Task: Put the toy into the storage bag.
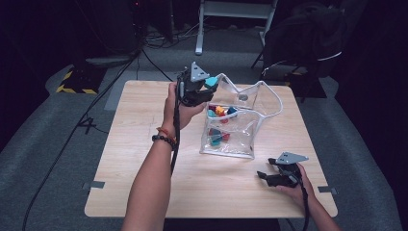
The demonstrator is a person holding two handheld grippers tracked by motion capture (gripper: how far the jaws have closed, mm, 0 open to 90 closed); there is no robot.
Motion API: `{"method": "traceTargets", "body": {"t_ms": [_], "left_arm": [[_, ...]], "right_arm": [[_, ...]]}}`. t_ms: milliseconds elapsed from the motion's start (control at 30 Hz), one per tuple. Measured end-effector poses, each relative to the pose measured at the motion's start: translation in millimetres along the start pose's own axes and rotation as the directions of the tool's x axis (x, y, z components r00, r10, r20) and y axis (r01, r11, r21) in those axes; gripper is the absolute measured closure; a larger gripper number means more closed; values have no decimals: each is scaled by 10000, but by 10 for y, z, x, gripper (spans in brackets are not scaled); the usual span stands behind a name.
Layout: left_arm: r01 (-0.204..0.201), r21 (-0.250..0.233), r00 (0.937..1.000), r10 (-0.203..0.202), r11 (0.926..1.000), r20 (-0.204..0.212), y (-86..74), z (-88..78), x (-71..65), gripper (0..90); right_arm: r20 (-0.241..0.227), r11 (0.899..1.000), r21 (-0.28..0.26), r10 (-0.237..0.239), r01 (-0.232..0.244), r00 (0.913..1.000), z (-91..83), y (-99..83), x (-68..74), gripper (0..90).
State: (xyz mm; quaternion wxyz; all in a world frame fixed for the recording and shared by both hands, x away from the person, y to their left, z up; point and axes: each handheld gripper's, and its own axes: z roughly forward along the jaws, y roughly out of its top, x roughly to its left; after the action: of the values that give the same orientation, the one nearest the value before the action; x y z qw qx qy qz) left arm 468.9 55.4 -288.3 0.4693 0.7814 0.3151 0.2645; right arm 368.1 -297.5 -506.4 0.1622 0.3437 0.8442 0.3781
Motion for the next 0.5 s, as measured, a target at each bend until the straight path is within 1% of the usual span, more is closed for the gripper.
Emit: {"method": "traceTargets", "body": {"t_ms": [33, 100, 167, 267, 400, 500], "left_arm": [[-71, 41, 10000, 71, 10000, 19, 10, 24, -14, 580], [-43, 91, 10000, 43, 9999, 50, 22, 75, -48, 579], [-30, 175, 9998, 26, 9998, 199, 29, 123, -76, 579], [-169, 300, 9994, 160, 9994, 301, 38, 197, -124, 580], [-237, 394, 9987, 218, 9989, 469, 38, 281, -199, 579], [-318, 528, 9983, 291, 9981, 514, 38, 336, -254, 579]], "right_arm": [[9, 10000, 7, -2, 2, 10000, -1, 0, 0, 240], [9, 10000, 9, -3, 3, 10000, -1, 0, 0, 240], [10, 10000, 9, -2, 2, 10000, -1, 0, 0, 240], [11, 10000, 7, -8, 8, 10000, 0, 0, 0, 240], [10, 10000, 7, -10, 10, 10000, 0, 0, 0, 240], [11, 10000, 8, -7, 7, 10000, 0, 0, 0, 240]]}}
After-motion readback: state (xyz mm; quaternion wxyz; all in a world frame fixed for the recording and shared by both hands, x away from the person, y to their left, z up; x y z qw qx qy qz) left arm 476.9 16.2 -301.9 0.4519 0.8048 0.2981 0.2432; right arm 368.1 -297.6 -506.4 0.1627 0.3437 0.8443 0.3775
